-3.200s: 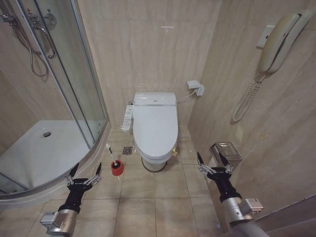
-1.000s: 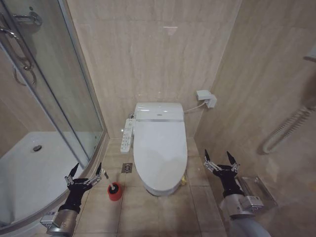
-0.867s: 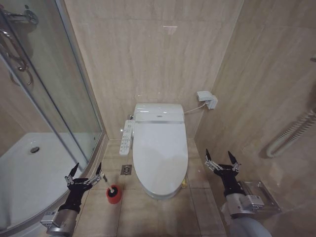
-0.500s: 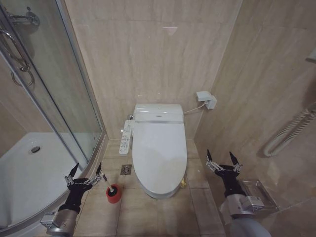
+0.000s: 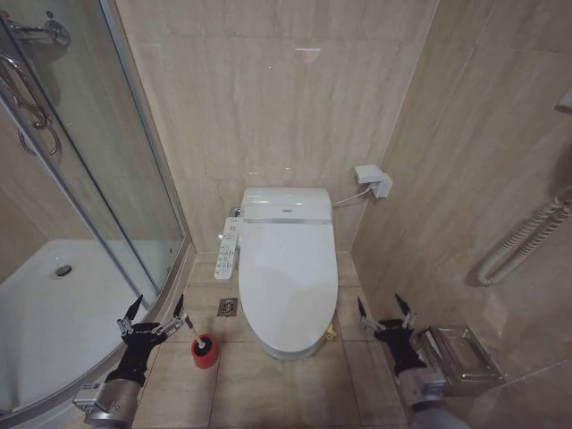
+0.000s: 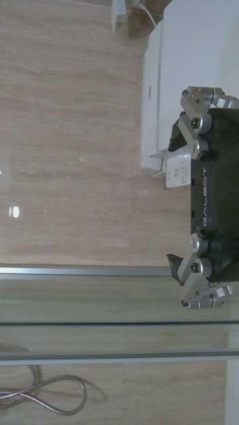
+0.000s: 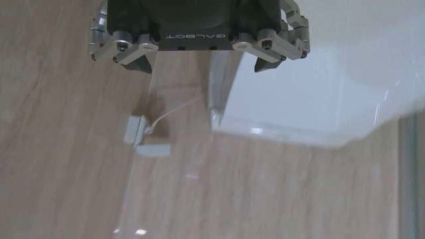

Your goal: Open the toilet lid, clean the toilet bowl with a toilet brush, close the toilet lid, and flush.

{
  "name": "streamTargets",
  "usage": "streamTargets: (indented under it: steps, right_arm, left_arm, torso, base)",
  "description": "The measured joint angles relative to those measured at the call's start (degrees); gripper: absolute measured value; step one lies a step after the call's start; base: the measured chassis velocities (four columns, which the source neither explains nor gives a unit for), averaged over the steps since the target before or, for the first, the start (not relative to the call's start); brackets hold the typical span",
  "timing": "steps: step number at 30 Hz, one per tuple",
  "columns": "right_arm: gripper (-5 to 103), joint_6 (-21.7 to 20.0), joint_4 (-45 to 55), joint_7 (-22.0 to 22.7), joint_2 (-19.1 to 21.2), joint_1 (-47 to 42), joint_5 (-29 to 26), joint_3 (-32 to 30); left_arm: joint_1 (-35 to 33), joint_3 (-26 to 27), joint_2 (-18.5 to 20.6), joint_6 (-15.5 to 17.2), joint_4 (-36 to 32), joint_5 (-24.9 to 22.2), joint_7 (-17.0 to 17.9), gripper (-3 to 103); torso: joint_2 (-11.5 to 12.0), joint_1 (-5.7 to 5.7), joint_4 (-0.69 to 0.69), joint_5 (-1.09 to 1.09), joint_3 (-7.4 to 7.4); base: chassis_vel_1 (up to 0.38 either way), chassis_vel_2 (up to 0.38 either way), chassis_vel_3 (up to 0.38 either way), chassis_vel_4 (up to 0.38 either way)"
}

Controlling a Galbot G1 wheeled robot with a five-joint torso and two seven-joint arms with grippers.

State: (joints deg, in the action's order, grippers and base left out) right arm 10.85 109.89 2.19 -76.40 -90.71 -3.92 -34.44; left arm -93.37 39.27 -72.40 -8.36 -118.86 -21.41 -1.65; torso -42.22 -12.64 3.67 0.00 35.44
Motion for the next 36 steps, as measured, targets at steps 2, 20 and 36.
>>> streamTargets:
  steps: [2,20,36]
  right_arm:
    - [100,0.3,-1.0,-0.2,0.1,-0.1,0.7,0.2]
    - [100,2.2,-14.1,-2.7,2.7,3.0,5.3,2.3]
    - [100,4.5,-22.4,-3.4,2.6,6.5,8.1,6.6]
  left_arm:
    - [0.0,0.0,0.0,0.0,0.0,0.0,0.0,100]
    - [0.0,0.0,0.0,0.0,0.0,0.0,0.0,100]
    - [0.0,0.0,0.0,0.0,0.0,0.0,0.0,100]
  torso:
    - [0.0,0.00,0.00,0.00,0.00]
    - [0.0,0.00,-0.01,0.00,0.00]
    - [0.0,0.00,0.00,0.00,0.00]
  base:
    - [0.000,0.000,0.000,0.000]
    - [0.000,0.000,0.000,0.000]
    - [0.000,0.000,0.000,0.000]
